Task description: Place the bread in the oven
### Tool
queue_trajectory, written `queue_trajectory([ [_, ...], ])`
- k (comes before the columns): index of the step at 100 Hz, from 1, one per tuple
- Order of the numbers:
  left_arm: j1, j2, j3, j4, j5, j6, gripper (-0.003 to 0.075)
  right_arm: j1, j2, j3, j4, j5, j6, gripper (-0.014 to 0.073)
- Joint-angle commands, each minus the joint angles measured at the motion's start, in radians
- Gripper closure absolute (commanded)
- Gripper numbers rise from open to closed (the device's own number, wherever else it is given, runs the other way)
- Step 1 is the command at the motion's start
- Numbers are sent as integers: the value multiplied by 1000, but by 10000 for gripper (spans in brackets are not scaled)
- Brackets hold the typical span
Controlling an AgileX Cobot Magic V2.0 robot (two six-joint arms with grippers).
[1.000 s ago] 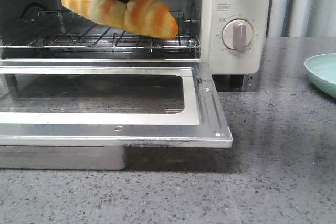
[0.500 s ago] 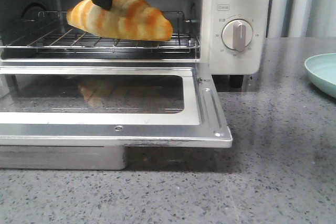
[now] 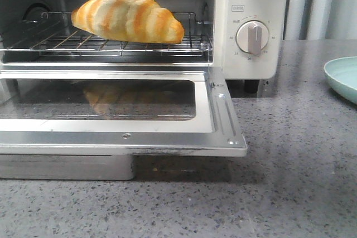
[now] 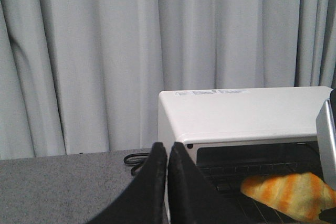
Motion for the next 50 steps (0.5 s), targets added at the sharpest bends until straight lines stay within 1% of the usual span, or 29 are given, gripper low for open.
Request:
queue_trajectory([
  [1, 2, -24, 19, -19, -61, -8, 742, 28, -58, -32, -47, 26, 18, 244],
  [28, 2, -153, 152, -49, -59, -8, 742, 90, -118, -32, -47, 82, 52, 246],
  [41, 6, -192, 206, -48, -51, -9, 742, 95, -164, -32, -22, 86, 52, 246],
  [50, 29, -208, 250, -50, -51, -15, 742, 95, -194, -32, 0, 86, 52, 246],
])
